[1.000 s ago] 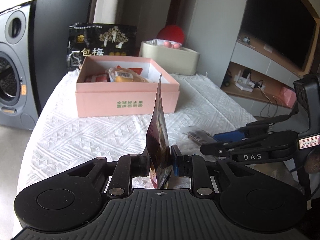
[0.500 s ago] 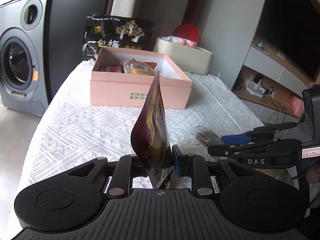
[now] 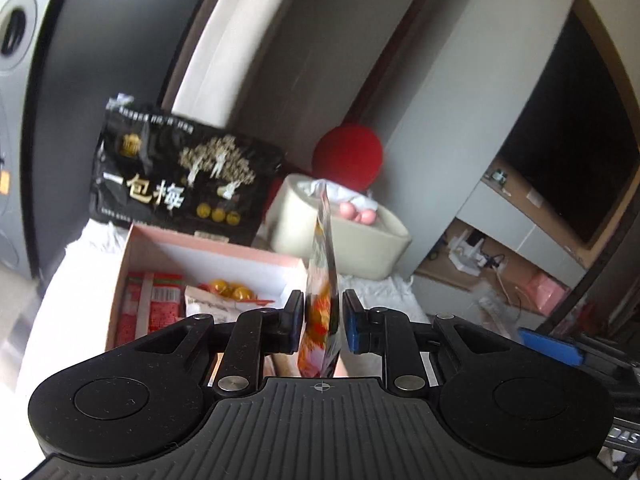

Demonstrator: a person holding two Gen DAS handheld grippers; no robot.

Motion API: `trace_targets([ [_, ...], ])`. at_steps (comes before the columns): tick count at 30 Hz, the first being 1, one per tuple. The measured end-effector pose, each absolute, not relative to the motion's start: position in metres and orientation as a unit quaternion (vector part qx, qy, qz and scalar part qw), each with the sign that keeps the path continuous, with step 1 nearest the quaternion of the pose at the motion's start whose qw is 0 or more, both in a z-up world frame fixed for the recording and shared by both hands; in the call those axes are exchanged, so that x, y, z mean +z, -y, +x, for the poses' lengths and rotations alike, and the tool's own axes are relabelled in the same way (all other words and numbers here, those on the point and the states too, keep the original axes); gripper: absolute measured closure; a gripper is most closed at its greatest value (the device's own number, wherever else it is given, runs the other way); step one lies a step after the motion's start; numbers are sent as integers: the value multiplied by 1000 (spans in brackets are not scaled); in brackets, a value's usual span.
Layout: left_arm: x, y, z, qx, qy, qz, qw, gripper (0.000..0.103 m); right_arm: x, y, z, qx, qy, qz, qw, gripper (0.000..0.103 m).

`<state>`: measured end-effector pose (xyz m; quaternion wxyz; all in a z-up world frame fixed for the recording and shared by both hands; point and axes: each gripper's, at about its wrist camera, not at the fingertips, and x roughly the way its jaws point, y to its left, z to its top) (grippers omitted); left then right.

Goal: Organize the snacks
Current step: 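Lower the chicken bag and brown bar into the pink box and open both grippers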

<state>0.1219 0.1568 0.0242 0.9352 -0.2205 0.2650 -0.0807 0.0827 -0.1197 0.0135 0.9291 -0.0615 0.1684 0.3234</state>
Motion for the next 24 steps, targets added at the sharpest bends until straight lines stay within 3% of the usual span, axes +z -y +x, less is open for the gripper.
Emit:
trace_targets([
  [5,2,-191,136,-23,-256,-216,942,79,11,108,108,312,-190,-73,928,67],
  [17,5,-186,43,21,-215,-156,964,79,17,-16,190,386,-272,-4,882,67],
  [21,-3,-171,27,25,-231,-118,965,79,8,-58,222,371,-340,9,864,61],
  [24,-12,-168,18,26,-245,-119,962,79,7,-55,209,357,-321,0,877,56],
])
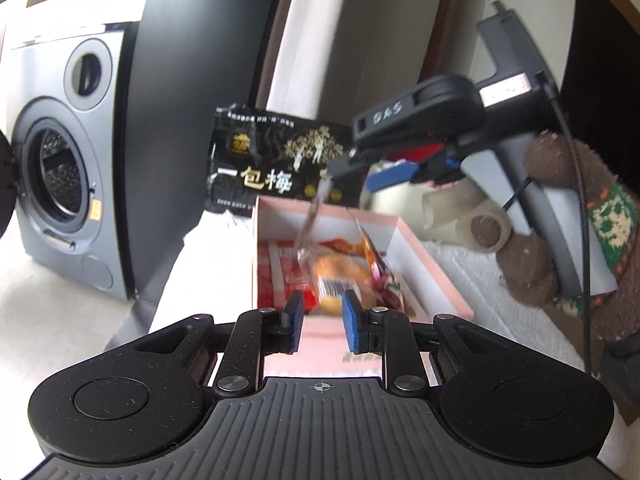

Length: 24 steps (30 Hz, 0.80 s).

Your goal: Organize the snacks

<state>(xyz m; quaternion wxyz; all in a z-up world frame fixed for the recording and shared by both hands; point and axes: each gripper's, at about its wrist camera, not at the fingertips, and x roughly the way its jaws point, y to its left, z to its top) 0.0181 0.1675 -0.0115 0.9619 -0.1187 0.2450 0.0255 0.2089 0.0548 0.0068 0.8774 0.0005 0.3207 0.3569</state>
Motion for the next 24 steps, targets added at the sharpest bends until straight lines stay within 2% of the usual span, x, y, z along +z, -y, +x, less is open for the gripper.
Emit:
trace_targets([
  [1,-14,-166,16,24,-250,-118,961,79,8,-49,201,355,-308,-3,883,51],
  [5,-20,-158,7,26,-264,-126,956,79,14,-12,161,340,-263,-9,903,46],
  [7,-19,-152,2,16,-266,-136,954,80,10,11,136,331,-253,-5,909,36],
  [10,-14,-136,-12,-13,-261,-132,956,85,-5,42,94,323,-241,-7,915,33],
  [13,-7,-113,-30,-18,-254,-108,961,85,-27,68,53,306,-232,-17,923,27],
  [17,1,-80,-56,32,-253,-60,965,85,-53,100,18,278,-256,14,926,25],
  [20,4,-68,-69,26,-264,-67,962,85,-65,117,5,278,-283,45,917,24],
  [24,9,-53,-84,26,-268,-60,961,86,-67,120,-17,279,-261,22,924,24],
])
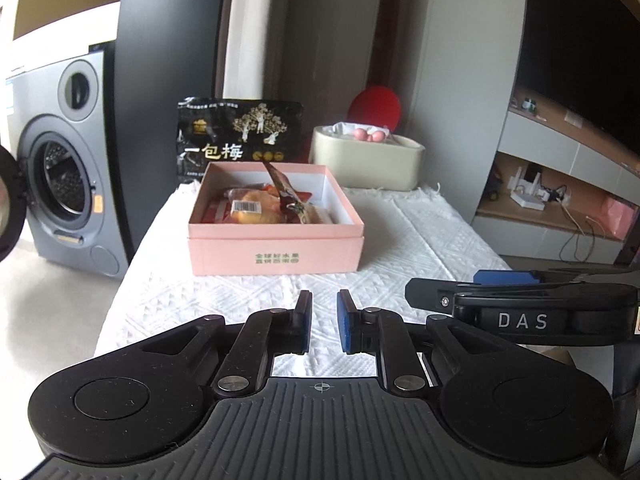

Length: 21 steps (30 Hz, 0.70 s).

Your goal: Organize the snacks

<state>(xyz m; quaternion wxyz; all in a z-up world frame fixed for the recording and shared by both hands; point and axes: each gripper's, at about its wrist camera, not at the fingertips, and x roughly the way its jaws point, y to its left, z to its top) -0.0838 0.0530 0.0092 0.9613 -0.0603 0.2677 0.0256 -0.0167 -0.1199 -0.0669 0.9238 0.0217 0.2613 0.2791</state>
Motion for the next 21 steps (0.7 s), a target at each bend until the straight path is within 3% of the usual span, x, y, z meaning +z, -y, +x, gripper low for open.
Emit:
trace_targets([
  [21,16,-44,-91,34,-268,-44,962,86,-69,125,-32,275,-258,15,926,23],
])
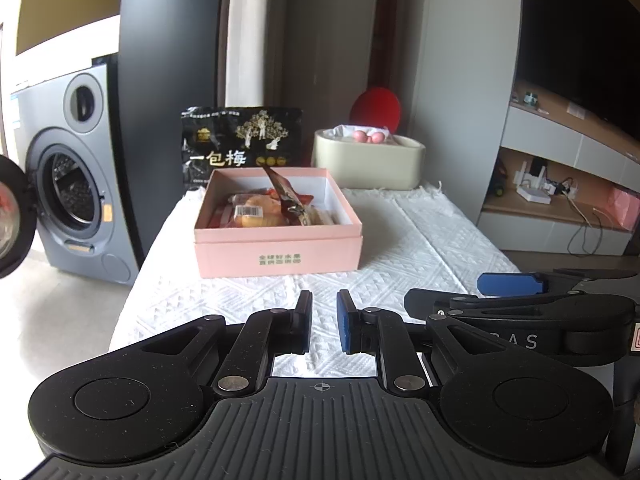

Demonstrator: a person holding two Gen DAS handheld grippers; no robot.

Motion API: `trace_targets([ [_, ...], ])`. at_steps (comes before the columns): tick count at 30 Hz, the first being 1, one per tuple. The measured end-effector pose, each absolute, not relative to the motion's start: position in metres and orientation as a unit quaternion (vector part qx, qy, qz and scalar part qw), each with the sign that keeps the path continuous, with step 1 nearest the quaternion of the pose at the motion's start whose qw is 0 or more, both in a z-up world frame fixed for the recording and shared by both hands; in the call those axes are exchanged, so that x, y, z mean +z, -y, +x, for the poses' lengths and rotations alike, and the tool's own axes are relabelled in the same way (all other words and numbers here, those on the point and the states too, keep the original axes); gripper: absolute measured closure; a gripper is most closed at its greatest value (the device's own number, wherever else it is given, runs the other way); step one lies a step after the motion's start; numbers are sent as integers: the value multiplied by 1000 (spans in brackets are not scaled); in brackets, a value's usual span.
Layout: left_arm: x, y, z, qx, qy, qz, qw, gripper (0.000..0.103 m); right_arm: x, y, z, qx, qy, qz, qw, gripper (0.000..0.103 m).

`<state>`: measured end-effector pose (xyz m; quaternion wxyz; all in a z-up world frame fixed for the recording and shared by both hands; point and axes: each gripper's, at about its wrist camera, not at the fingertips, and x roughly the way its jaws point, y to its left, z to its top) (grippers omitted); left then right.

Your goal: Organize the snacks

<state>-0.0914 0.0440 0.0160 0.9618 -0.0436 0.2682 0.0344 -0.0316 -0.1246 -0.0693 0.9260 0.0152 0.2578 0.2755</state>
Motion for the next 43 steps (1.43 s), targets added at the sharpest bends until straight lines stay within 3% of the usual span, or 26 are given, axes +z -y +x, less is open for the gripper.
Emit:
trace_targets([
  [40,9,-45,-89,26,-266,-45,963,87,-73,123,-30,275,-271,17,922,23],
  [43,2,-50,-84,32,-273,-50,960,87,-76,121,-24,267,-271,20,925,18],
])
